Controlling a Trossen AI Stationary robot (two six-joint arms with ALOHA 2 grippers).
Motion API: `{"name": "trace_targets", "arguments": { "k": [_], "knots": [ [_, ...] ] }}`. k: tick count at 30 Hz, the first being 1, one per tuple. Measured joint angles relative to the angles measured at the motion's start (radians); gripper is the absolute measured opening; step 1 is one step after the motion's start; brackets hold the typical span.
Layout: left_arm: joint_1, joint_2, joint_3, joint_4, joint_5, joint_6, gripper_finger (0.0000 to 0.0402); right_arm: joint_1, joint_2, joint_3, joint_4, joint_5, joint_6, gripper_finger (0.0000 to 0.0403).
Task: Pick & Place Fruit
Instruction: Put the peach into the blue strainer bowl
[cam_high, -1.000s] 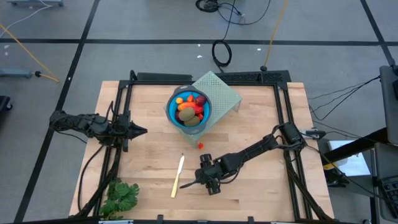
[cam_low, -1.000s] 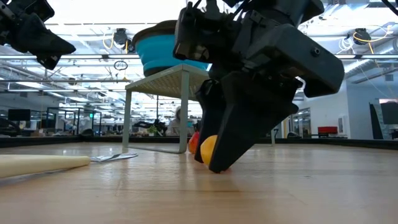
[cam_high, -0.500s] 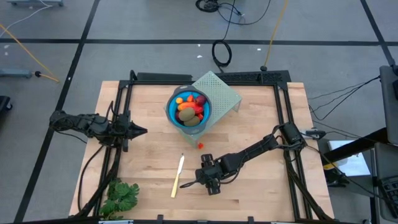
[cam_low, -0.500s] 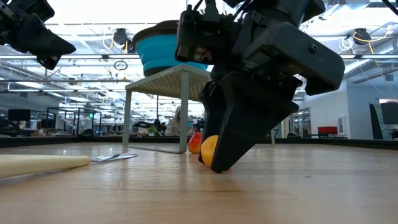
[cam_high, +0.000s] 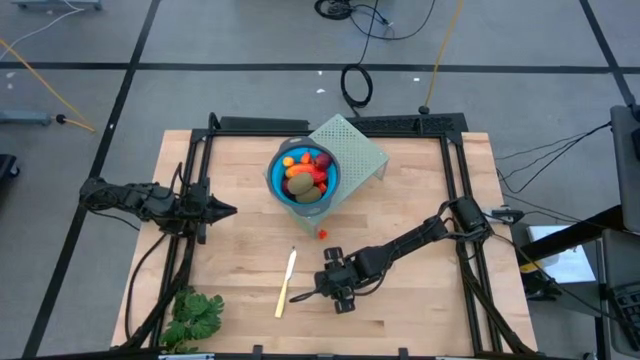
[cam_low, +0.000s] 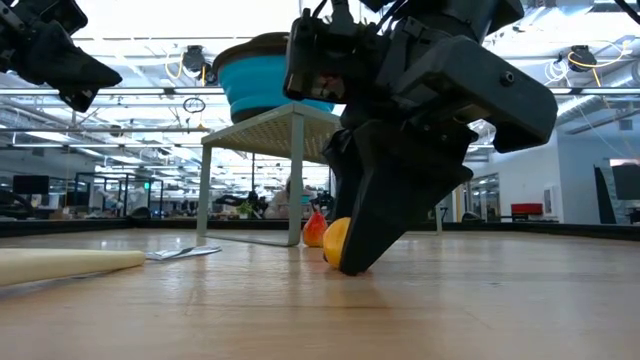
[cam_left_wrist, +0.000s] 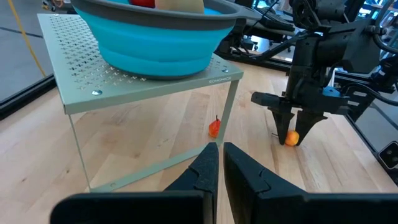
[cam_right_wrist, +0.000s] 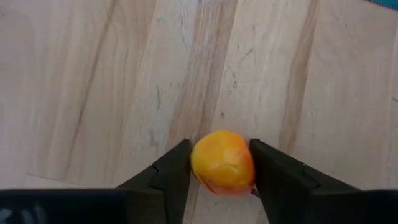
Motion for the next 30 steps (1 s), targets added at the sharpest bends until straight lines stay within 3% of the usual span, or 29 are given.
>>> {"name": "trace_targets", "arguments": {
  "k": [11, 30],
  "knots": [
    [0.000, 0.000, 0.000, 0.000, 0.000, 0.002, 0.0024, 0.007, -0.052, -0.003, -0.021, -0.028, 0.012, 0.0132],
    [0.000, 0.000, 0.000, 0.001, 0.000, 0.001, 0.0024, 0.012, -0.380, -0.002, -0.017, -0.052, 0.142, 0.0132]
  ]
}}
